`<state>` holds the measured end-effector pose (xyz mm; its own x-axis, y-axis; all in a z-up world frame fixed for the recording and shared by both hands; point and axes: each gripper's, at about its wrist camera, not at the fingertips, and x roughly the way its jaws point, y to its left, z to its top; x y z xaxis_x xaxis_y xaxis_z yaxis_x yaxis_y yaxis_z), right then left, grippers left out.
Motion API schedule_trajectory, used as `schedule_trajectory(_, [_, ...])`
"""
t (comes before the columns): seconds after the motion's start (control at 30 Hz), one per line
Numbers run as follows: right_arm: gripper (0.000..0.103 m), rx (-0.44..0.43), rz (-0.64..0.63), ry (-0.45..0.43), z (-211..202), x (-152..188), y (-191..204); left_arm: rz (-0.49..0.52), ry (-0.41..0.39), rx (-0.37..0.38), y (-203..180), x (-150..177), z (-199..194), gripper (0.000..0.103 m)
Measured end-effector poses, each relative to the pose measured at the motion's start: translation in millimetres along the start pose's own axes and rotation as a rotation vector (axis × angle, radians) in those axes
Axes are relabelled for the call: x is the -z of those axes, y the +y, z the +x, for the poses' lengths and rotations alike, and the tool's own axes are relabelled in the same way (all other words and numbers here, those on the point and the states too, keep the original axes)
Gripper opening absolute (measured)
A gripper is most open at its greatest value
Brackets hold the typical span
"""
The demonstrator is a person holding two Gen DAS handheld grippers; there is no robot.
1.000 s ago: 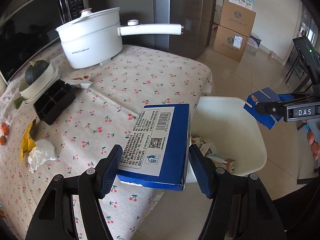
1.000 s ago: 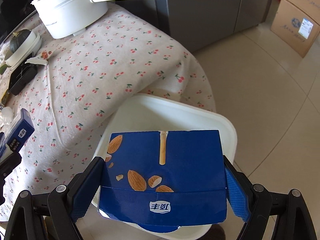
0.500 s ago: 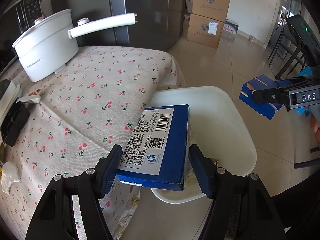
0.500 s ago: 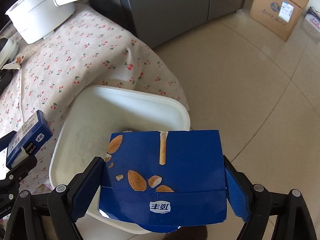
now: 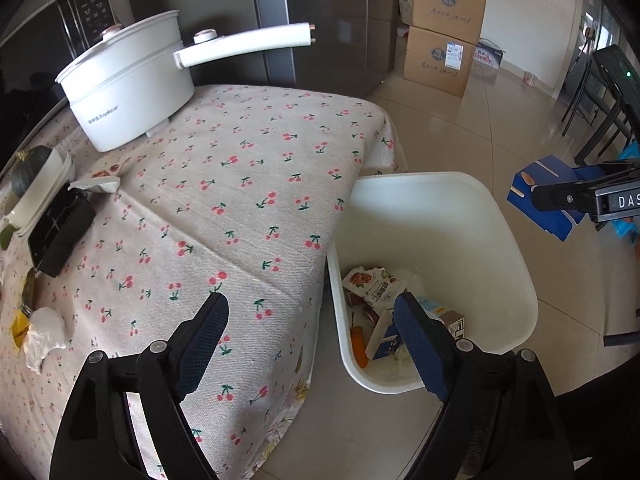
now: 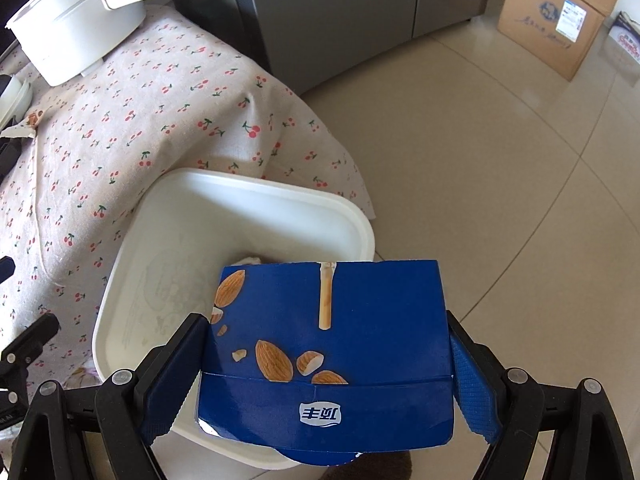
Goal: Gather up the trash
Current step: 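Carry the carton and almond box to the white bin and release both, then move both tools back over the tissue and yellow wrapper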
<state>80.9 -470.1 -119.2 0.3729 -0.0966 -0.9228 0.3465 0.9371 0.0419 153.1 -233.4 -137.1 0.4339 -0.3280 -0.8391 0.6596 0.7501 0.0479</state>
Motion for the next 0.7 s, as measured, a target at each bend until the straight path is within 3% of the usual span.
schedule_trajectory(0.33, [0.093,-0.011,-0.046,0.016,5.3,-4.3,25.2,-0.11,0.009,-0.092,55.9,16.9,-22.7,0.088])
schedule_trajectory(0.53, [0.102,0.003,-0.095,0.001,9.4,-5.7,43.2,-0.172,0.018,-0.122,83.8,30.0,-35.0,0.102])
schedule_trajectory(0.7, [0.102,0.007,-0.096,0.0,9.3,-8.9,55.2,-0.21,0.014,-0.143,101.7,35.6,-45.8,0.103])
